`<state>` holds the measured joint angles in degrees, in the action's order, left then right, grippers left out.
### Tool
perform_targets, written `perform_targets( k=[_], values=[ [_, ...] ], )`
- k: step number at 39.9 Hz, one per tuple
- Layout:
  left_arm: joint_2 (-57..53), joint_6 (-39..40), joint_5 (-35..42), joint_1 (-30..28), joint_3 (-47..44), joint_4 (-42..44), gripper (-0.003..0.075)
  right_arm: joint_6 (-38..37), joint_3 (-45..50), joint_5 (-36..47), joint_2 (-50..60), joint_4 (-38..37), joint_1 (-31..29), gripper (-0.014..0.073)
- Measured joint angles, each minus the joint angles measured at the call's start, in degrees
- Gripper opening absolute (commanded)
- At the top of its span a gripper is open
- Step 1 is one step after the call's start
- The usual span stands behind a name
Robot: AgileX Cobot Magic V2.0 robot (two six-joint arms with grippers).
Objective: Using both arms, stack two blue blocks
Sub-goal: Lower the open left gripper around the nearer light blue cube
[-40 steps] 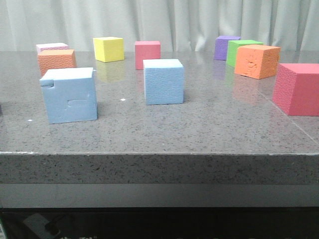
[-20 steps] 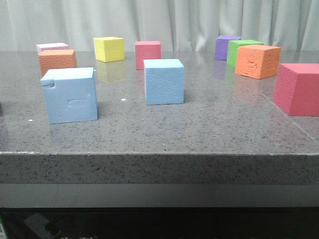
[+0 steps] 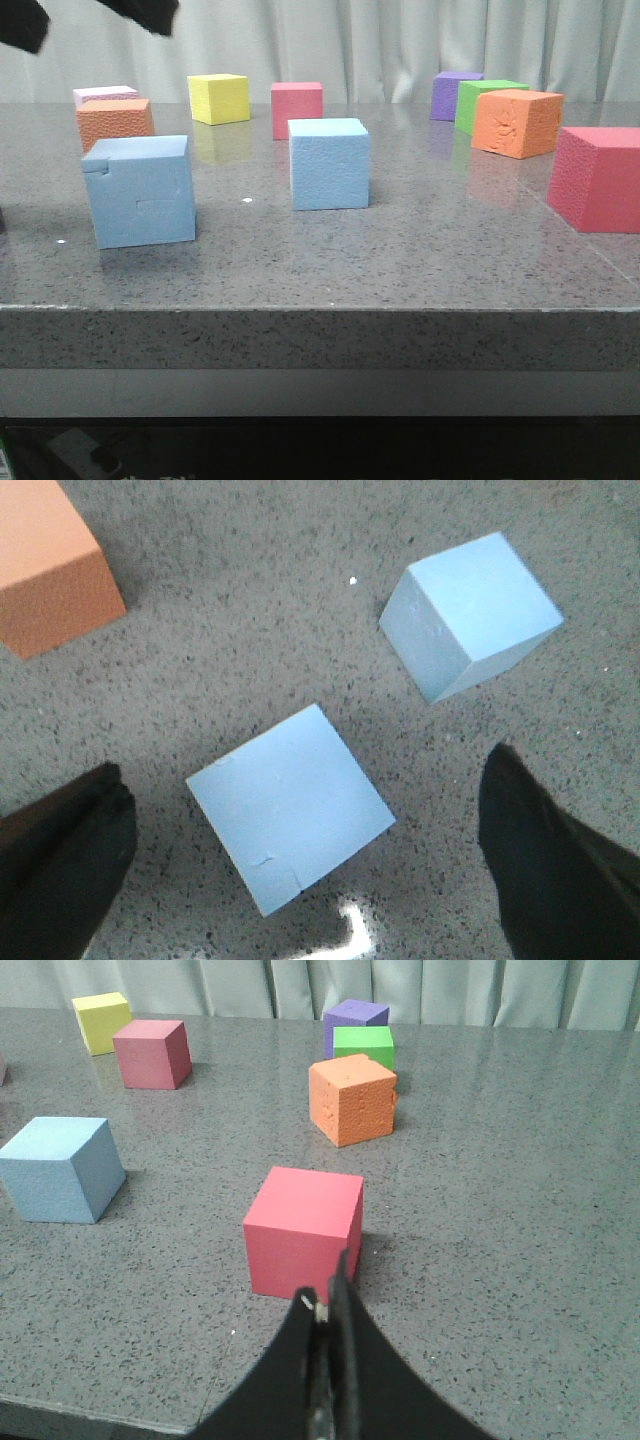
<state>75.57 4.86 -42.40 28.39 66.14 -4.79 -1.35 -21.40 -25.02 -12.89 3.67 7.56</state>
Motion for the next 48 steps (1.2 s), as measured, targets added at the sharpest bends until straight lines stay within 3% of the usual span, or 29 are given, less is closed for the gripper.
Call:
perform_targets(
  k=[9, 17, 48],
  values=[
    [9.86, 3.34, -12.58, 0.0, 9.61, 0.1, 0.0671, 0.0, 0.0, 0.0, 0.0, 0.0, 0.0, -0.0071],
    [14.96, 8.5, -18.91, 0.0, 14.76, 0.69, 0.0671, 0.0, 0.0, 0.0, 0.0, 0.0, 0.0, -0.0071],
    [20.67, 15.78, -21.82, 0.0, 16.03, 0.59, 0.067, 0.0, 0.0, 0.0, 0.0, 0.0, 0.0, -0.0071]
  ],
)
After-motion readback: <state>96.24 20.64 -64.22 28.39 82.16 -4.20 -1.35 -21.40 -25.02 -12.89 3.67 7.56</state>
